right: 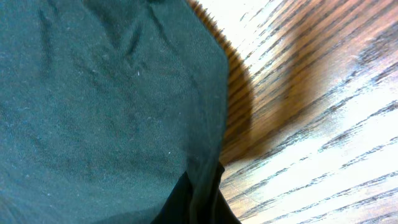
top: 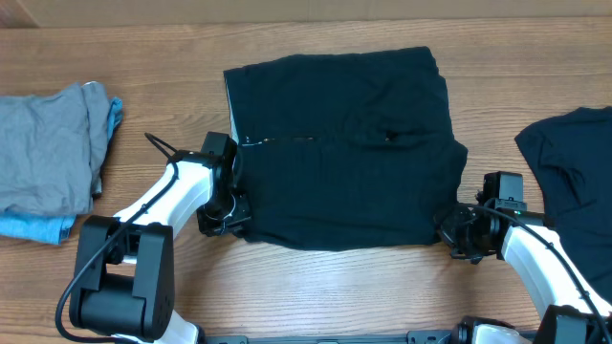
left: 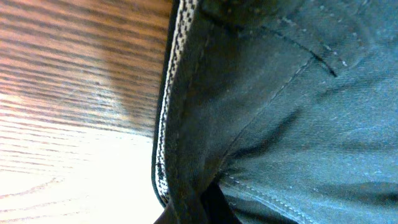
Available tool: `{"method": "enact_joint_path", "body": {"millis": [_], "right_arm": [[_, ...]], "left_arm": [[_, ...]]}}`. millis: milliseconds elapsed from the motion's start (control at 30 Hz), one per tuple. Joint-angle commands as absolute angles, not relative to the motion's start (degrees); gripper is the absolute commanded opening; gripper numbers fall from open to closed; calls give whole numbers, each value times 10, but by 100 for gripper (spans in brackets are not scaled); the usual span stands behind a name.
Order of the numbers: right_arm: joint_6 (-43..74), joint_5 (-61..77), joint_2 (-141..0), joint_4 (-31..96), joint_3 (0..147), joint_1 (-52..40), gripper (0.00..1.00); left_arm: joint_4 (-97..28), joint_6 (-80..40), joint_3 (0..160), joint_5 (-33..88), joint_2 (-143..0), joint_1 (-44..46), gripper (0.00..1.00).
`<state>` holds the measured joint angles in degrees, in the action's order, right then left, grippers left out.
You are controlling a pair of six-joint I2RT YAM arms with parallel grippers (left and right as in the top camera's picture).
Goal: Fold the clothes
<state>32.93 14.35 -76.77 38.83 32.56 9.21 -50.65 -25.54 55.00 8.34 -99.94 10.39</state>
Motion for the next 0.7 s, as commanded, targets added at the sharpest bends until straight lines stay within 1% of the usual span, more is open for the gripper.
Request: {"method": "enact_joint_path", "body": {"millis": [0, 233, 267, 433, 667], "right_arm": [[328, 157, -766, 396, 331, 90, 4], [296, 145, -766, 513, 434, 90, 4], [295, 140, -766, 538, 451, 90, 4], [265, 135, -766, 587, 476, 90, 4], [252, 115, -759, 679, 550, 90, 4]], "left_arm": [[-533, -242, 557, 91, -992, 100, 4], [-605, -216, 605, 92, -963, 100, 4], [-618, -216, 614, 93, -940, 100, 4], [-642, -216, 620, 93, -869, 101, 4], [-693, -216, 620, 102, -804, 102, 4]]}}
